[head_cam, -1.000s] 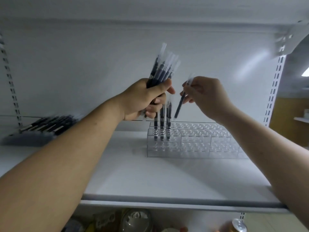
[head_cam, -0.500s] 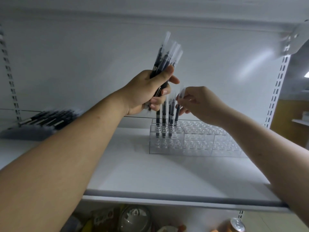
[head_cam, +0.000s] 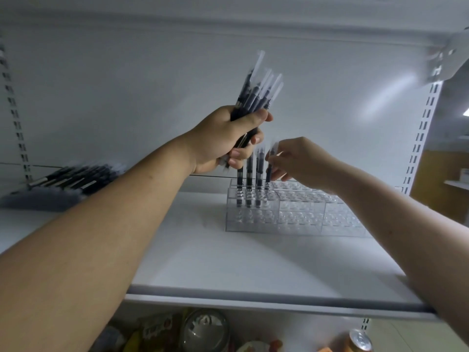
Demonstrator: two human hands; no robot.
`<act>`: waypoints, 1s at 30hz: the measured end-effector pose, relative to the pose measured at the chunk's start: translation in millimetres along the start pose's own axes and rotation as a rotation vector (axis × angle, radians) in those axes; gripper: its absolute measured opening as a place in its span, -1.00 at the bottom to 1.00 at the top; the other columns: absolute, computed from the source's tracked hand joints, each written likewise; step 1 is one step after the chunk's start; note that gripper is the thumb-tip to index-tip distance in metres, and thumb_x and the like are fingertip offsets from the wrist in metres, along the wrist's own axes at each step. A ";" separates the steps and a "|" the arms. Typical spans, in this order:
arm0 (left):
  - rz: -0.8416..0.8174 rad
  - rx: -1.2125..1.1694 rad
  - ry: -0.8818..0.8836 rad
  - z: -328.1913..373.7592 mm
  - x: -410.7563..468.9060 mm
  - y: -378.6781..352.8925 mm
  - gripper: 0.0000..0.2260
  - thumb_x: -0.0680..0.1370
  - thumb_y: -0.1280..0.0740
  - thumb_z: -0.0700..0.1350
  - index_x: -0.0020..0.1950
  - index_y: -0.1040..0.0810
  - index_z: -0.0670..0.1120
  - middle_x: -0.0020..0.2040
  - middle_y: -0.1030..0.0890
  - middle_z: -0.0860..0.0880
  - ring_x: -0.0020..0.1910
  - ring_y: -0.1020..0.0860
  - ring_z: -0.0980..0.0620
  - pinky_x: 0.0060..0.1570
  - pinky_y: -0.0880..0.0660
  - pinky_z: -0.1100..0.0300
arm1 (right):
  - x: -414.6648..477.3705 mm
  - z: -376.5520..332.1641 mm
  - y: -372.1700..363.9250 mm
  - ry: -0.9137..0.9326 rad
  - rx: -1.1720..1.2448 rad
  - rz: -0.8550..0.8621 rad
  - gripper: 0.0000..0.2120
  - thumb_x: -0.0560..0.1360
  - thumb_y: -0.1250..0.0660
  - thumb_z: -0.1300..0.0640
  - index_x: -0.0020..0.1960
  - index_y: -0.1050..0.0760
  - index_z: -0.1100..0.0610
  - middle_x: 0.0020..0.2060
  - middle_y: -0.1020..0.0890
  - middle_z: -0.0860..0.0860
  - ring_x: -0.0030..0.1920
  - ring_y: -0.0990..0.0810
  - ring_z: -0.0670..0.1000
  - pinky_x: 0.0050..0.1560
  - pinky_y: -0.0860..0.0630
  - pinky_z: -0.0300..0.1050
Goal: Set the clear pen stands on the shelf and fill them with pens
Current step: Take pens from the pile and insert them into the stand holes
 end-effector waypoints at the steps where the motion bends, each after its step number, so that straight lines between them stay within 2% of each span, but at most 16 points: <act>1: 0.002 0.004 0.000 0.0 0.0 0.0 -0.75 0.77 -0.21 -0.01 0.32 -0.45 -0.16 -0.23 -0.43 -0.05 -0.45 -0.24 0.05 -0.45 -0.25 0.19 | 0.2 1.0 -1.3 -0.011 -0.006 -0.007 -0.85 0.67 -0.32 0.16 -0.01 -0.62 0.20 -0.26 -0.77 0.03 -0.18 -0.77 0.07 0.05 -0.69 0.25; 3: 0.002 0.010 -0.001 0.3 -0.1 -0.3 -0.75 0.76 -0.21 -0.01 0.32 -0.46 -0.16 -0.22 -0.44 -0.05 -0.45 -0.25 0.05 -0.45 -0.26 0.19 | 0.7 0.6 -2.3 -0.007 -0.019 0.000 -0.83 0.67 -0.33 0.17 -0.07 -0.61 0.16 -0.29 -0.76 -0.02 -0.18 -0.77 0.08 0.03 -0.67 0.31; 4: 0.000 0.009 -0.003 0.7 -0.2 -0.5 -0.75 0.76 -0.21 -0.01 0.32 -0.46 -0.16 -0.22 -0.44 -0.05 -0.45 -0.25 0.05 -0.46 -0.27 0.19 | 0.5 -0.1 -2.1 0.004 -0.025 0.006 -0.81 0.67 -0.33 0.16 -0.11 -0.60 0.13 -0.29 -0.76 -0.03 -0.21 -0.76 0.00 -0.02 -0.67 0.25; 6: 0.000 0.000 -0.004 1.2 -0.5 -0.2 -0.74 0.76 -0.21 -0.02 0.33 -0.46 -0.17 -0.22 -0.45 -0.04 -0.45 -0.26 0.05 -0.47 -0.28 0.20 | -1.0 -1.3 -0.7 0.034 -0.074 -0.002 -0.78 0.67 -0.35 0.11 -0.14 -0.62 0.12 -0.26 -0.76 -0.05 -0.25 -0.73 -0.14 -0.12 -0.63 0.02; 8: -0.001 -0.002 0.000 1.3 -0.9 0.5 -0.75 0.77 -0.21 -0.04 0.34 -0.48 -0.18 -0.21 -0.47 -0.03 -0.44 -0.27 0.05 -0.47 -0.28 0.20 | -1.6 2.2 1.0 0.060 -0.150 -0.032 -0.83 0.64 -0.40 0.07 -0.07 -0.68 0.12 -0.21 -0.76 -0.06 -0.20 -0.73 -0.15 -0.03 -0.66 -0.04; 10: -0.010 0.003 0.008 1.2 -1.4 0.3 -0.76 0.76 -0.22 -0.06 0.32 -0.51 -0.18 -0.18 -0.50 -0.02 -0.43 -0.28 0.05 -0.47 -0.28 0.19 | -2.7 6.6 5.3 0.073 -0.175 -0.033 -0.88 0.60 -0.45 0.04 0.02 -0.71 0.08 -0.17 -0.76 -0.09 -0.13 -0.74 -0.13 0.11 -0.69 0.00; 13: -0.018 0.011 0.019 1.1 -2.3 -1.6 -0.78 0.75 -0.25 -0.10 0.31 -0.55 -0.19 -0.14 -0.57 -0.05 -0.41 -0.32 0.05 -0.46 -0.28 0.19 | -2.1 5.2 25.4 0.111 -0.132 0.173 -0.90 0.58 -0.46 0.09 0.05 -0.70 0.10 -0.17 -0.72 -0.12 -0.11 -0.74 -0.09 0.11 -0.69 -0.01; 15: -0.017 0.020 0.018 1.7 -2.7 -2.0 -0.78 0.74 -0.27 -0.12 0.31 -0.56 -0.21 -0.11 -0.63 -0.07 -0.41 -0.34 0.05 -0.46 -0.31 0.19 | -4.2 0.1 40.7 0.163 -0.011 0.373 -0.94 0.58 -0.44 0.17 -0.02 -0.69 0.10 -0.22 -0.72 -0.10 -0.19 -0.73 -0.05 -0.03 -0.70 -0.02; 17: -0.023 0.034 0.003 3.2 -2.8 -2.7 -0.78 0.73 -0.29 -0.14 0.29 -0.56 -0.24 -0.06 -0.70 -0.12 -0.42 -0.37 0.04 -0.46 -0.34 0.19 | -6.4 -1.8 47.6 0.198 0.227 0.436 -0.91 0.58 -0.42 0.23 -0.06 -0.69 0.12 -0.25 -0.73 -0.01 -0.28 -0.70 -0.02 -0.21 -0.62 -0.11; 20: -0.039 0.063 -0.026 7.1 -3.2 -5.4 -0.79 0.72 -0.31 -0.16 0.25 -0.56 -0.28 0.06 -0.73 -0.24 -0.45 -0.42 0.04 -0.46 -0.36 0.19 | -9.2 -9.4 44.8 0.252 0.599 0.285 -0.92 0.61 -0.40 0.27 0.03 -0.67 0.23 -0.18 -0.71 0.13 -0.21 -0.65 0.10 -0.22 -0.49 -0.10; 22: -0.036 0.082 -0.032 9.2 -3.7 -7.1 -0.81 0.70 -0.33 -0.14 0.20 -0.59 -0.25 0.07 -0.73 -0.27 -0.44 -0.46 0.03 -0.47 -0.39 0.20 | -10.5 -14.8 41.6 0.272 0.762 0.180 -0.92 0.60 -0.41 0.25 0.02 -0.64 0.27 -0.13 -0.67 0.18 -0.18 -0.62 0.11 -0.19 -0.46 -0.07; 27: -0.050 0.120 -0.021 9.5 -5.0 -10.8 -0.78 0.71 -0.32 -0.14 0.23 -0.57 -0.28 0.06 -0.74 -0.28 -0.40 -0.54 0.00 -0.48 -0.42 0.22 | -11.0 -15.9 34.4 0.258 0.800 0.171 -0.76 0.51 -0.50 0.07 -0.03 -0.63 0.27 -0.16 -0.64 0.22 -0.16 -0.62 0.11 -0.17 -0.48 -0.06; 30: -0.046 0.125 -0.004 7.7 -5.2 -12.6 -0.74 0.74 -0.28 -0.13 0.28 -0.53 -0.31 0.02 -0.74 -0.27 -0.40 -0.52 -0.01 -0.46 -0.43 0.19 | -10.7 -14.8 31.8 0.215 0.829 0.170 -0.80 0.57 -0.45 0.11 -0.04 -0.61 0.28 -0.15 -0.67 0.20 -0.08 -0.68 0.12 -0.12 -0.52 -0.08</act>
Point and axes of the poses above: each hand's wrist, its own x-axis towards the middle knuckle, its own y-axis out of the back of the hand, z = x × y, the point moved 4 cm from there along x, towards the middle knuckle
